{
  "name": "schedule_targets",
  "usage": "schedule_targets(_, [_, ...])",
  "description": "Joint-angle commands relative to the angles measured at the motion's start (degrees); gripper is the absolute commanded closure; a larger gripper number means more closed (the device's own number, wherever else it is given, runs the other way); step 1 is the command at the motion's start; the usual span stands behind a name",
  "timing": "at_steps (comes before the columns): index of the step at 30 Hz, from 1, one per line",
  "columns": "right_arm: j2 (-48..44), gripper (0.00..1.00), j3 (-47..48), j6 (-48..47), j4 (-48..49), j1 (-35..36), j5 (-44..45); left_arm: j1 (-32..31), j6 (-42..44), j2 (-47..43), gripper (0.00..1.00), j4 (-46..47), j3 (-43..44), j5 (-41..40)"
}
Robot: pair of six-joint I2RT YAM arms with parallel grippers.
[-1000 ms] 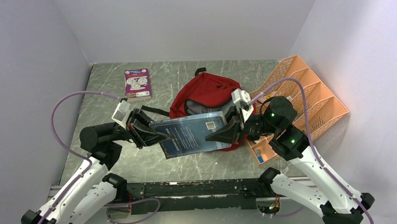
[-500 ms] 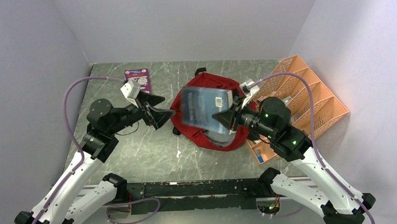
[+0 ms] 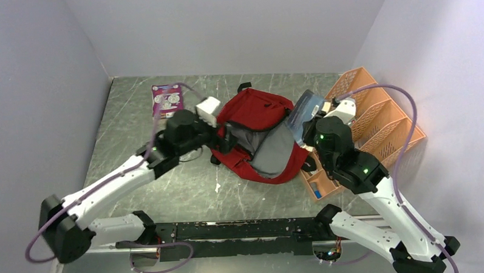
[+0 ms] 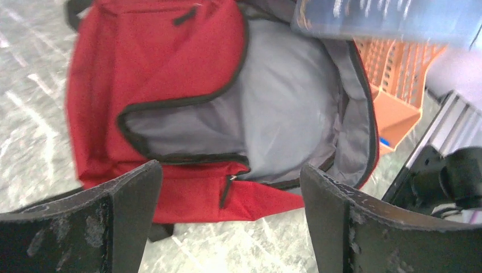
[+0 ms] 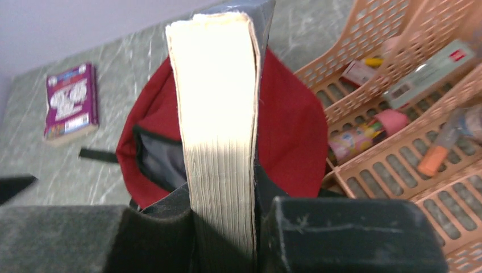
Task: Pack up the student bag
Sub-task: Pick up the student bag at the center of the board.
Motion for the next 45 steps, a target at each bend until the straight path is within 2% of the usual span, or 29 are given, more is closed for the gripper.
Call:
schedule_targets(1, [-1.67,1.00,6.61,1.34,5.02,0.07,14.16,-11.47,7.19,9.16,0.06,1.71,6.21,-15.62])
schedule_targets(5, [-1.91,1.00,11.38,-1.38,5.32,0.07,15.45,-19.36,12.35,20.01,0.04,4.10,10.63,-27.17])
schedule_targets(10, [-5.49,1.00,12.28,-4.27,8.00,0.08,12.71,-24.06,19.10,33.33,0.03,5.43,18.12,-37.67])
schedule_targets(14, [-6.84,1.00,13.08,-4.55,7.32,0.11,11.52,-24.26,21.23,40.50,0.03,7.89,21.50,-41.83])
schedule_targets(18, [-6.46,1.00,14.07,-4.44,5.49,0.22,10.97,-24.26,22.72,45.04,0.03,8.24,23.74,-42.29])
schedule_targets(27, [-6.40,1.00,13.65,-3.66,4.42,0.31,8.47,-24.18,28.00,52.96,0.03,11.53,27.06,-51.59])
schedule_targets(33, [-6.39,1.00,12.97,-2.94,4.56,0.34,6.98,-24.05,29.95,57.25,0.07,9.83,30.25,-55.50])
schedule_targets(35, [-6.16,1.00,12.90,-2.79,4.37,0.33,6.62,-23.86,29.94,57.55,0.13,10.01,30.42,-56.31])
schedule_targets(37, [-6.02,1.00,12.79,-2.80,4.38,0.29,6.30,-23.59,29.93,57.34,0.24,10.13,30.50,-56.87])
schedule_targets(41, [-6.25,1.00,12.52,-2.47,4.41,0.35,6.07,-22.47,30.25,56.65,0.61,10.80,30.69,-58.58])
schedule_targets(45, [-6.58,1.00,12.42,-2.43,4.43,0.35,6.05,-21.34,28.81,55.08,0.89,7.47,32.83,-57.95])
